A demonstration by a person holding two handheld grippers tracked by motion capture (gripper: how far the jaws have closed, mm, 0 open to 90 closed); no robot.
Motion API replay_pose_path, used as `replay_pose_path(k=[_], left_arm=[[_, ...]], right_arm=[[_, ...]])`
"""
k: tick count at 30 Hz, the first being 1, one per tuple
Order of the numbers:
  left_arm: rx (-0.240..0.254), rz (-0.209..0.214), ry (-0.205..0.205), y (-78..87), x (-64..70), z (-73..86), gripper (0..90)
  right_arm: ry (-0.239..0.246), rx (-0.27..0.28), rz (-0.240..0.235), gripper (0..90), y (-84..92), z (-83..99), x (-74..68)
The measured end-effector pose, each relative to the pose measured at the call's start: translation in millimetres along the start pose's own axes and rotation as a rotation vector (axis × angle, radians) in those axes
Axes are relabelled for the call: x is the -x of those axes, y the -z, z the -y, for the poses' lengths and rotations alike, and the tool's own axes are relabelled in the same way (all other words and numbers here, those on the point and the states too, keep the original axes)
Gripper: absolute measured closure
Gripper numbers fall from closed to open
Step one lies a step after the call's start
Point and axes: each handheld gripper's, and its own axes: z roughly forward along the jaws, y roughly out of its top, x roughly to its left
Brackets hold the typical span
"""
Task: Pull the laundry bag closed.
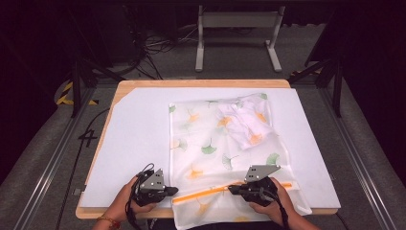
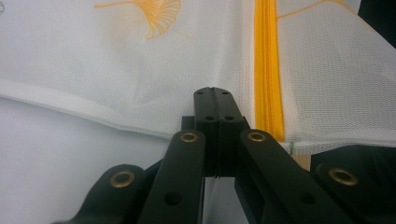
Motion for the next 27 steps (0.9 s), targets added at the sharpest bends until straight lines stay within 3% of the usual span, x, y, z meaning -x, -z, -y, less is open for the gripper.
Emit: replay_pose_path(k=[27], left_arm=[[0.004, 0.001, 0.005, -0.2, 0.1, 0.1, 90.0]], right_arm=[[-0.048, 0.003, 0.046, 90.0, 21.9, 18.2, 15.4]])
